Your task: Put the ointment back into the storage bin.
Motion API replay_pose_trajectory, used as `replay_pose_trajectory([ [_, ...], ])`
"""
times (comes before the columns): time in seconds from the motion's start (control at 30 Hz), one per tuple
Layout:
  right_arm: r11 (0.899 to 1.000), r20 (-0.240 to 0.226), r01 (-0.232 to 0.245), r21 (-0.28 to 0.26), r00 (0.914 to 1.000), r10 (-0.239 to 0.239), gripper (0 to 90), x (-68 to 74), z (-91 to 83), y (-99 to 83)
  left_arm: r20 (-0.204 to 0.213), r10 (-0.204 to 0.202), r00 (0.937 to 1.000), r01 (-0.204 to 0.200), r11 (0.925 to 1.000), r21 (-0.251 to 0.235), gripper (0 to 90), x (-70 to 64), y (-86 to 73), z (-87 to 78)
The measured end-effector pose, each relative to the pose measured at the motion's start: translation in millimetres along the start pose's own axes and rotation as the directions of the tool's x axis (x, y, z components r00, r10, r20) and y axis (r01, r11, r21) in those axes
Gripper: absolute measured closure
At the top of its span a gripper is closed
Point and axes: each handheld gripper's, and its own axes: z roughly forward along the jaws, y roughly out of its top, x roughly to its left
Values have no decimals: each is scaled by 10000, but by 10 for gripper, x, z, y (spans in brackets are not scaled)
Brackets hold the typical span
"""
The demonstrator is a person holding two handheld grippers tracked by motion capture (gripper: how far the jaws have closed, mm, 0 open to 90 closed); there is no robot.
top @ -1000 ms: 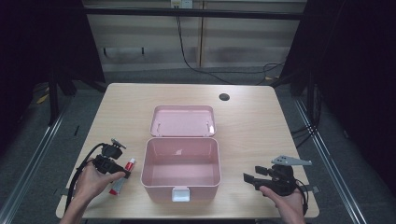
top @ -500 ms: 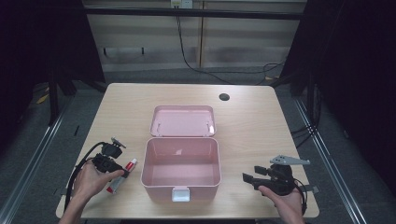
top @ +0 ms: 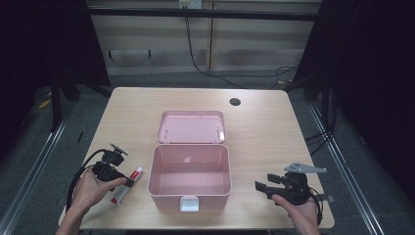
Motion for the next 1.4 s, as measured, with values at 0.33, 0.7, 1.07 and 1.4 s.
replay_pose_trajectory([
  [0.33,10000,-58,-5,11,10000,5,337,-1,1,-1,319,-98,9994,109,9994,-342,712,11,-42,-108],
  [0.7,9999,-100,-62,96,9999,63,334,-4,6,-3,922,557,9942,-504,9970,-591,711,2,-83,-223],
  [1.07,9999,-125,-52,97,9999,53,333,-4,7,-3,982,650,9930,-555,9938,-967,711,-59,-91,-348],
  [1.4,9999,-119,-76,111,9999,78,331,-6,9,-4,759,1227,9895,-1150,9884,-991,711,-140,-90,-465],
])
